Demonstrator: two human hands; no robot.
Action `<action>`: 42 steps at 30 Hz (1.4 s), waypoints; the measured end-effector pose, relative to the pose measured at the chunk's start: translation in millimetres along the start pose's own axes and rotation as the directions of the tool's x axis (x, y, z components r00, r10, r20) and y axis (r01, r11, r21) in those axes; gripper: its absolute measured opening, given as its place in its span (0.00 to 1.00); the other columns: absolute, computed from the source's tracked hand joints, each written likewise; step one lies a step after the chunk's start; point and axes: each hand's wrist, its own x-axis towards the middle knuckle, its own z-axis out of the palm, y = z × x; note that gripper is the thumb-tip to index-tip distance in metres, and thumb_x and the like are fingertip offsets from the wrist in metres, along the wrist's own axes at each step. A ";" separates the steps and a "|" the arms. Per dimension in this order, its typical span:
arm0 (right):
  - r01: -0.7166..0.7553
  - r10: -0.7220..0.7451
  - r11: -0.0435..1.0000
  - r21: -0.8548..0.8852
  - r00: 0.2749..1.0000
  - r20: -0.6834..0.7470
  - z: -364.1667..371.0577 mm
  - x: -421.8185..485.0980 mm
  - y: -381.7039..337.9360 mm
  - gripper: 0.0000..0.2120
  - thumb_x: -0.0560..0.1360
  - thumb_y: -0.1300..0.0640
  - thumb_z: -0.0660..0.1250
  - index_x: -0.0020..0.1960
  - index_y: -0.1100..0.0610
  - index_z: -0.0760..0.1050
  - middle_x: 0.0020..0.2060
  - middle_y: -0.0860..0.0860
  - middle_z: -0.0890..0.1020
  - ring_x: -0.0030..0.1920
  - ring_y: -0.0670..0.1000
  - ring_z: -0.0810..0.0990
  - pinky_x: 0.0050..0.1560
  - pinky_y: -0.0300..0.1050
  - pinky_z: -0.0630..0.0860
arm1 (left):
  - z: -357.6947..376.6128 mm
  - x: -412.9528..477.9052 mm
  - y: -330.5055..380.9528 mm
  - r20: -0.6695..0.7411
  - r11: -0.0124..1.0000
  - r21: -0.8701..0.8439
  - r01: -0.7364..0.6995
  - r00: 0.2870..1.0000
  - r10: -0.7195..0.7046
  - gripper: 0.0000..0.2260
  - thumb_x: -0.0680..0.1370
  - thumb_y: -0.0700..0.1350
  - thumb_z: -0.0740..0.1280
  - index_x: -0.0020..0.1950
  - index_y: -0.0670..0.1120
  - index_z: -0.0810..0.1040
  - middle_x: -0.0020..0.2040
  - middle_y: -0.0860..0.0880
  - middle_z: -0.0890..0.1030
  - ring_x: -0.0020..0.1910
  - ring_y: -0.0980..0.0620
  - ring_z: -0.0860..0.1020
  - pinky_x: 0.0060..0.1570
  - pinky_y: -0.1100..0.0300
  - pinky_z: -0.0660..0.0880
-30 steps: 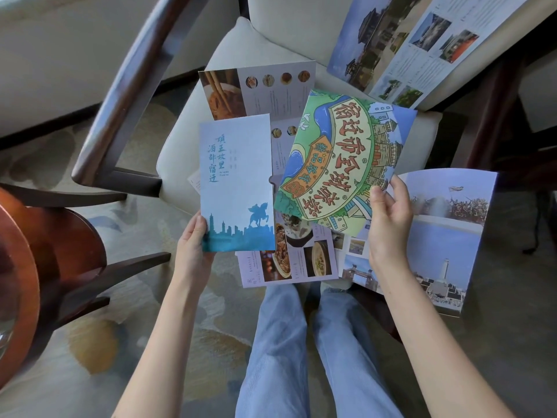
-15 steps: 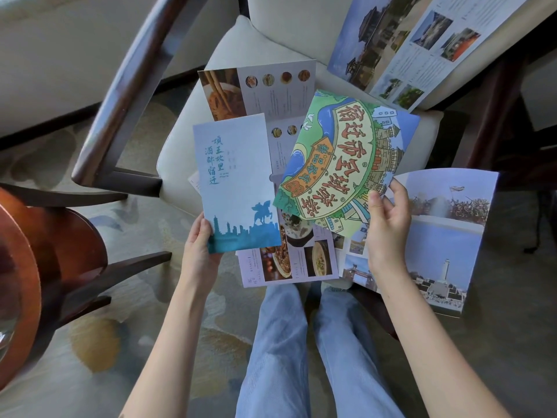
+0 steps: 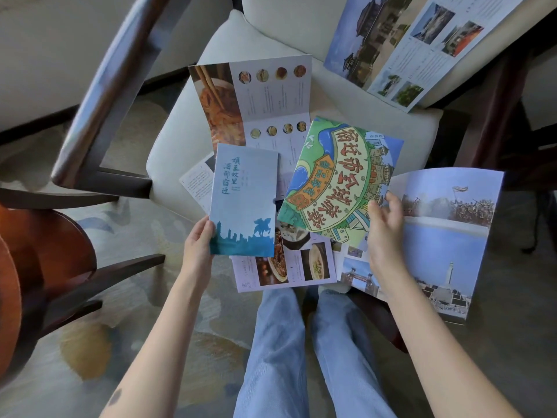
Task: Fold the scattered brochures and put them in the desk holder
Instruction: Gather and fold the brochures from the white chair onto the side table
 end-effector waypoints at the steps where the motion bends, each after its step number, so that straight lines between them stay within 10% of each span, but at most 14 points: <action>1: -0.016 0.016 1.000 -0.005 1.000 0.011 0.8 1.1 3.1 0.17 0.80 0.58 0.57 0.69 0.58 0.62 0.51 0.47 0.76 0.51 0.49 0.78 0.49 0.39 0.76 | 2.0 4.6 -0.2 -0.022 0.999 0.041 0.002 1.000 -0.001 0.14 0.82 0.46 0.57 0.64 0.44 0.73 0.57 0.46 0.79 0.50 0.51 0.77 0.49 0.54 0.76; 5: -0.074 0.074 0.997 -0.021 0.997 0.009 7.2 7.1 18.4 0.17 0.80 0.62 0.57 0.68 0.59 0.64 0.64 0.60 0.73 0.61 0.54 0.74 0.64 0.51 0.72 | 12.4 29.5 -3.7 -0.114 0.939 0.340 -0.053 0.989 0.097 0.14 0.80 0.43 0.58 0.65 0.44 0.72 0.61 0.42 0.77 0.56 0.49 0.74 0.58 0.52 0.72; 10: -0.106 0.106 0.994 -0.037 0.994 0.006 11.0 7.7 30.9 0.15 0.80 0.65 0.56 0.66 0.61 0.65 0.62 0.61 0.75 0.59 0.54 0.76 0.61 0.48 0.73 | 35.2 32.2 2.3 -0.077 0.530 0.816 -0.232 0.864 0.497 0.26 0.78 0.48 0.64 0.73 0.46 0.61 0.71 0.42 0.66 0.72 0.44 0.60 0.72 0.48 0.57; 16: -0.094 0.097 0.990 -0.106 0.995 0.023 6.8 -1.9 40.4 0.15 0.79 0.67 0.55 0.66 0.61 0.66 0.61 0.60 0.76 0.59 0.55 0.77 0.61 0.49 0.74 | 81.8 7.7 -13.4 0.148 0.272 0.920 -0.282 0.893 0.425 0.40 0.74 0.62 0.63 0.77 0.50 0.46 0.77 0.39 0.46 0.76 0.40 0.43 0.73 0.44 0.46; 29: -0.018 0.090 0.925 -0.381 0.981 0.171 2.7 -1.1 47.3 0.18 0.80 0.63 0.54 0.70 0.57 0.65 0.65 0.55 0.74 0.63 0.55 0.74 0.62 0.57 0.73 | 75.3 20.7 -21.8 0.186 0.147 0.960 -0.237 0.937 0.296 0.32 0.77 0.56 0.62 0.75 0.46 0.54 0.76 0.35 0.49 0.75 0.36 0.49 0.70 0.43 0.55; 42: 0.037 0.067 0.932 -0.360 0.960 0.273 -4.6 -2.0 40.1 0.18 0.80 0.64 0.56 0.69 0.57 0.66 0.63 0.53 0.75 0.60 0.50 0.74 0.61 0.46 0.72 | 62.5 7.3 -4.4 0.131 0.442 0.837 -0.322 0.903 0.410 0.23 0.80 0.49 0.57 0.75 0.46 0.58 0.76 0.41 0.57 0.76 0.45 0.55 0.72 0.49 0.56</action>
